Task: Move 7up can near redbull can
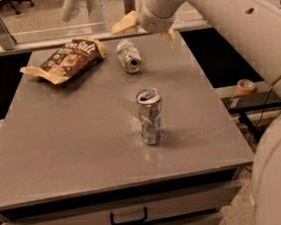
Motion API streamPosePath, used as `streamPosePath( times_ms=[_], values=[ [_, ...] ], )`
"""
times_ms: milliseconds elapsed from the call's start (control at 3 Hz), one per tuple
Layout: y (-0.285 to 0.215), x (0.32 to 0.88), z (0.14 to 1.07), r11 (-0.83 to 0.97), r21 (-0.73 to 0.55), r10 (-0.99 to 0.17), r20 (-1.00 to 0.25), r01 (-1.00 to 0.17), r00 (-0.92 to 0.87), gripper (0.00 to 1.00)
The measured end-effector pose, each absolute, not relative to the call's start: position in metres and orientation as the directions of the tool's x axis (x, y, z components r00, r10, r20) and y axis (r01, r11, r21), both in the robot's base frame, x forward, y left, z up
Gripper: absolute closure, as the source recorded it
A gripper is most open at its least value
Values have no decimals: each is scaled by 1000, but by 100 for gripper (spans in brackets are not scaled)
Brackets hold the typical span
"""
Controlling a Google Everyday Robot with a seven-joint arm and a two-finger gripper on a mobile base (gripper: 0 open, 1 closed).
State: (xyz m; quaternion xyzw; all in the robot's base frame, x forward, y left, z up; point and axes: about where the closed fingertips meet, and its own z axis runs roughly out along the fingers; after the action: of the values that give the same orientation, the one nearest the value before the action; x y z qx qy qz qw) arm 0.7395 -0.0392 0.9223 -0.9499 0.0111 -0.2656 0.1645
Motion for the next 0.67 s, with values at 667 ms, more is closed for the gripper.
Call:
streamPosePath(
  times_ms=[667],
  values=[
    [3,780,891,-948,-267,-4,562,176,827,0]
  ],
)
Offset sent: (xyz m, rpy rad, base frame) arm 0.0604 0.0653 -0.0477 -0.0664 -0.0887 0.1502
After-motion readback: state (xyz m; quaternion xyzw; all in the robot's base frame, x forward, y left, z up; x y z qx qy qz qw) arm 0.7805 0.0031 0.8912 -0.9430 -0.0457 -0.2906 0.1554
